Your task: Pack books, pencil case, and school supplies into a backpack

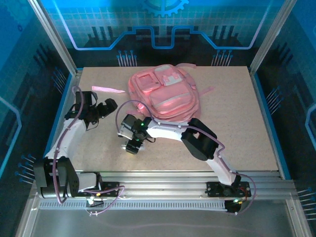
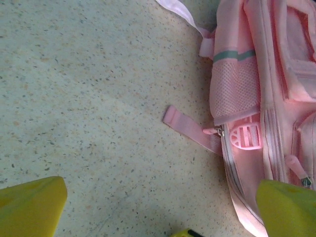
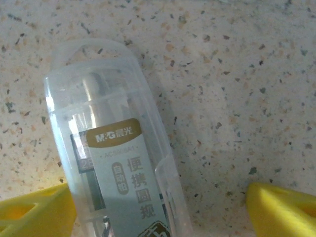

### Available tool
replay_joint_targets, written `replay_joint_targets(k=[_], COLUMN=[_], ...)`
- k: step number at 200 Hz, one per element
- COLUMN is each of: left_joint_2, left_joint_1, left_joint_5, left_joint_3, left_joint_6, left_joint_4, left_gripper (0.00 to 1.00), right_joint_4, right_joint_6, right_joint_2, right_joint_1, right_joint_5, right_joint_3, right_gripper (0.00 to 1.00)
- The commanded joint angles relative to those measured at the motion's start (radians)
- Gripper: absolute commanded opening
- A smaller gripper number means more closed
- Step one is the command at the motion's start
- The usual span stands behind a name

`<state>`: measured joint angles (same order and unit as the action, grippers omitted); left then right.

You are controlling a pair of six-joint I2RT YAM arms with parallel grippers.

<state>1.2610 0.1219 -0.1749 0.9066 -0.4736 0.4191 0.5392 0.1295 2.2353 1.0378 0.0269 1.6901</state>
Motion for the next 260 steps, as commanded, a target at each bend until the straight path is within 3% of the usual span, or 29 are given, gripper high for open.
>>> replay_joint_targets(k=[1, 48, 92, 122, 159, 204, 260], left_joint_2=[-0.018, 0.000, 0.017, -0.001, -0.006, 0.077, 0.309], left_joint_1=[0.041, 0.045, 0.044, 0.016, -0.142, -0.384, -0.633], left_joint_5=[-0.031, -0.018, -0.037, -0.032, 0.057, 0.167, 0.181], left_joint_3=[0.003, -0.010, 0.023, 0.042, 0.109, 0.257, 0.438], left_joint_6=[-0.028, -0.020, -0.034, -0.039, 0.022, 0.160, 0.370], left_joint_4=[-0.018, -0.019, -0.003, 0.015, 0.054, 0.094, 0.044], left_gripper=[0.99, 0.99, 0.99, 0.99, 0.99, 0.99, 0.86], right_joint_4=[-0.009, -0.047, -0.048, -0.026, -0.036, -0.002, 0.036], right_joint_6=[0.030, 0.012, -0.069, -0.167, -0.319, -0.539, -0.556], right_joint_2=[0.016, -0.033, -0.112, -0.193, -0.345, -0.565, -0.776], right_joint_1=[0.015, -0.006, -0.055, -0.117, -0.224, -0.426, -0.727], right_joint_5=[0.035, -0.011, -0.142, -0.259, -0.303, -0.195, -0.207], right_joint_3=[-0.013, -0.047, -0.040, -0.036, -0.106, -0.258, -0.429], right_gripper=[0.77, 0.50, 0.43, 0.44, 0.44, 0.45, 0.42])
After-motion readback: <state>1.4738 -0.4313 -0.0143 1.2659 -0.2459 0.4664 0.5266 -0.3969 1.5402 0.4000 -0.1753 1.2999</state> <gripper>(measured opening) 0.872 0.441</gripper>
